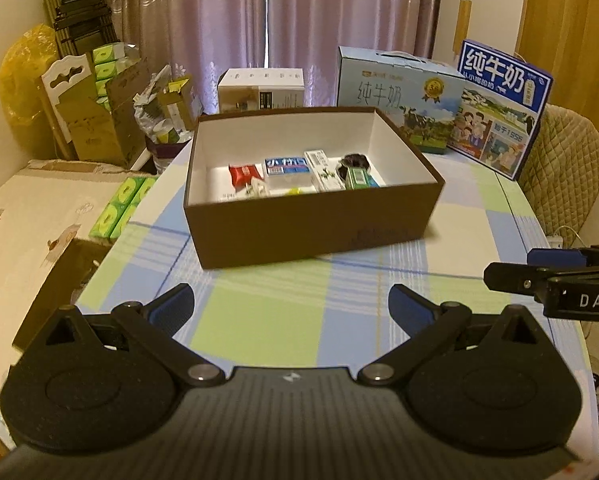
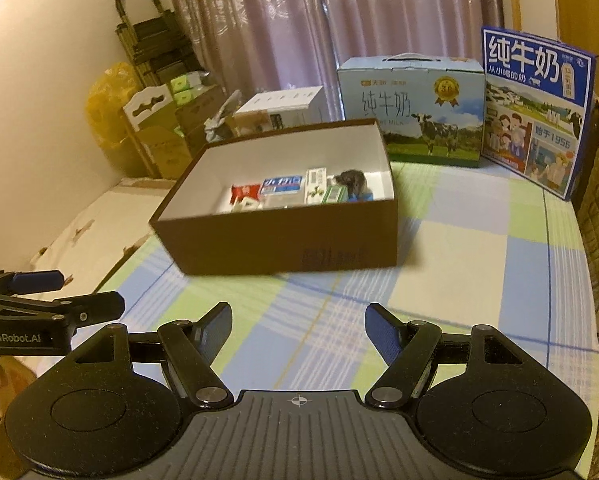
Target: Organize objects
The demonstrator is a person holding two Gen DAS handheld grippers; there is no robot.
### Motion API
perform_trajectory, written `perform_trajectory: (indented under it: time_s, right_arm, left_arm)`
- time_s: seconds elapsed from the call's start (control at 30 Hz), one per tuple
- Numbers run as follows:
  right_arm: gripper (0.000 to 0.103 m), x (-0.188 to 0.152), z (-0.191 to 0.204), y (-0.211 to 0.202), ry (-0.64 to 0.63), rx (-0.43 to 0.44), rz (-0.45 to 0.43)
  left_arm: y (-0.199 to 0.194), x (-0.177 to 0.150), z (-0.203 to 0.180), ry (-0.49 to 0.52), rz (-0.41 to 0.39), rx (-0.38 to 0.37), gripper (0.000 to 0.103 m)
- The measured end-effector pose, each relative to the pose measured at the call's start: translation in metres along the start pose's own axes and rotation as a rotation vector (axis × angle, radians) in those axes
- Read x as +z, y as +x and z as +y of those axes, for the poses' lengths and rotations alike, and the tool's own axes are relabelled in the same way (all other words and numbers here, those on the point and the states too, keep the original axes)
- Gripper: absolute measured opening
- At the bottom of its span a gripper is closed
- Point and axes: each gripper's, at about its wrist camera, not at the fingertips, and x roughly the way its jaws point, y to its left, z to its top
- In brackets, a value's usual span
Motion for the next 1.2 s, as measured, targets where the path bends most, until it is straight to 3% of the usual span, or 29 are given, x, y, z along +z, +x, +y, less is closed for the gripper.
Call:
perform_trajectory:
  time_s: [0.5,1.2]
  right_arm:
    - [0.071,-0.053,-0.006,-0.032,-0.014,0.028,0.06]
    - [0.071,-0.065,-0.003,-0.043,-0.031,0.033,0.065]
  left_arm:
    - [-0.029,-0.055,-0.027,-0.034,0.059,0.031,0.102]
    - [-0.041,-0.068,-0.037,-0.059,0.062,0.056,0.102]
